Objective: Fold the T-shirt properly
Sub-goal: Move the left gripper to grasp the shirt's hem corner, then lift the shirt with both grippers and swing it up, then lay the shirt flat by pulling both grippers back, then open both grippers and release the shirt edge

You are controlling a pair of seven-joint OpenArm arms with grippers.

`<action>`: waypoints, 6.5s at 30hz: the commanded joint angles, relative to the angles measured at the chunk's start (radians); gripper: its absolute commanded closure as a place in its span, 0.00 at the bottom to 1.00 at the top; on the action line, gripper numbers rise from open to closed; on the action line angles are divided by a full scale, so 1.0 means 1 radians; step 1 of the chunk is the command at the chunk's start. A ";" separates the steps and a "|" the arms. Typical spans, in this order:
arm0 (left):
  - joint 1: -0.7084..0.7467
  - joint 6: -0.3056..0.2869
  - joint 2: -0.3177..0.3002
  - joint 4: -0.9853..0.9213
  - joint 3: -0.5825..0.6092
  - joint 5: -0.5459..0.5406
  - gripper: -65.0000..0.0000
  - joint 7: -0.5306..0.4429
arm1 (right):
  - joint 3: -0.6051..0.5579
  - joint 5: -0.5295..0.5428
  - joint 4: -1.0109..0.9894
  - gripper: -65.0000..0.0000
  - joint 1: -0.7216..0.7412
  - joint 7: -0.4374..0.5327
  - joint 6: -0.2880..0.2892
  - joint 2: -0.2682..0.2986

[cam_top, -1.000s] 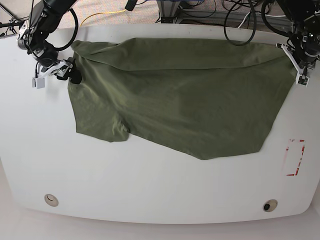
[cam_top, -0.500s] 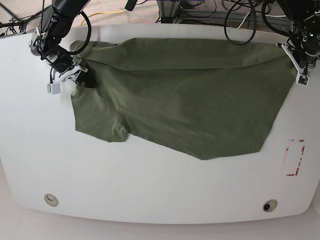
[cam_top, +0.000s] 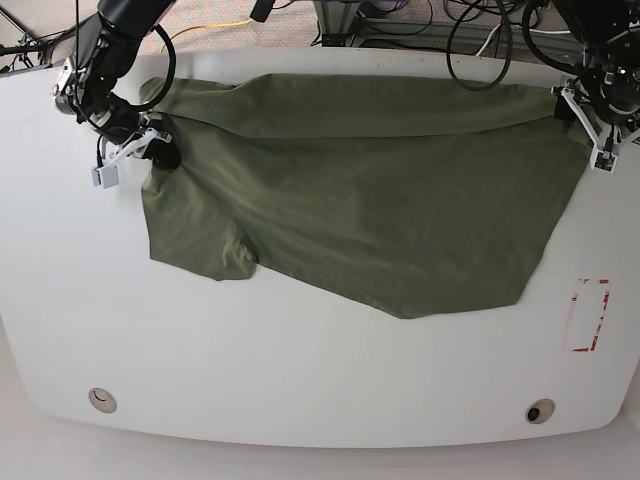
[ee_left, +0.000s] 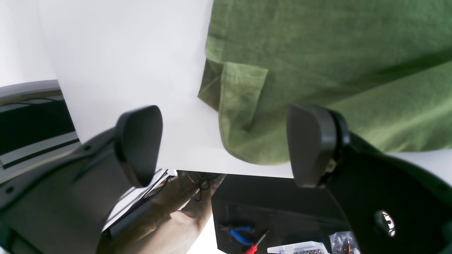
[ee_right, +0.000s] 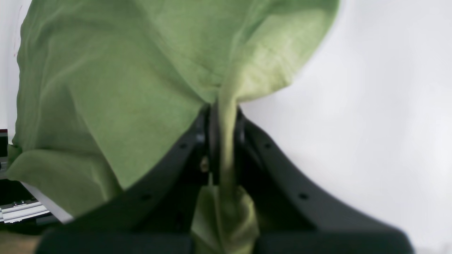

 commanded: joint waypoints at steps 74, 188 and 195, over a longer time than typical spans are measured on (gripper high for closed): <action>-0.799 0.002 -0.022 -0.748 0.183 0.049 1.00 -0.227 | -0.202 -0.121 0.009 1.00 0.373 0.045 -0.002 0.190; -0.185 0.002 -0.109 -0.281 0.008 -0.106 0.42 -0.065 | -0.021 0.086 0.500 0.36 -0.224 -0.120 -0.002 0.116; -0.185 0.002 -0.102 -0.289 0.047 -0.106 0.54 -0.065 | -0.169 -0.043 0.402 0.36 -0.063 -0.118 -0.002 0.110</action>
